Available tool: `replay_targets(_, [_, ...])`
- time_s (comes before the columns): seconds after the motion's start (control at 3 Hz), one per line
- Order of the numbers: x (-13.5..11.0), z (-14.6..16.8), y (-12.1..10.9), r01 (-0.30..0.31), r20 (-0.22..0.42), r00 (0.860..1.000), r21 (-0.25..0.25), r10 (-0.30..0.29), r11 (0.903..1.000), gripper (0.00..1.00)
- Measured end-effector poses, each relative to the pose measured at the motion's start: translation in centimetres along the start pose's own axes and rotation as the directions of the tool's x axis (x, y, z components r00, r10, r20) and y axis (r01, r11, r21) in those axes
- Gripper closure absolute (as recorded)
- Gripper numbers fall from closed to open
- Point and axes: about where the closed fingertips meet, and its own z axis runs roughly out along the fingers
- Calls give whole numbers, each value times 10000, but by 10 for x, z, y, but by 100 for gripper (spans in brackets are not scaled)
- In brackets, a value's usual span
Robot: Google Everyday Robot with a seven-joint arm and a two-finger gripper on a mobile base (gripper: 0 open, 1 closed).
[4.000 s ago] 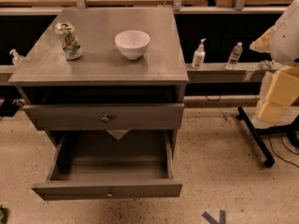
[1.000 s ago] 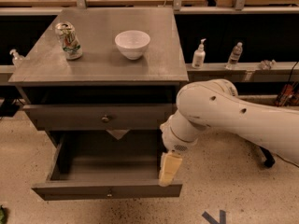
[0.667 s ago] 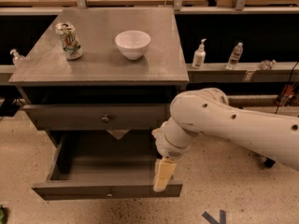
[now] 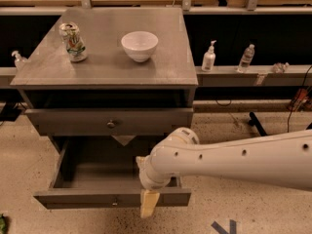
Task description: Close middle drawer
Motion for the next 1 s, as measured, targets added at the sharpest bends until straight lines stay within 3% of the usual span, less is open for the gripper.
replay_targets(0.33, [-14,6,-18,169,282,9994,785,-191,9968,0])
replay_targets(0.67, [-12,11,-17,177,170,9997,605,-188,9980,0])
replay_targets(1.0, [9,50,-16,-216,-100,9997,112,218,9997,0])
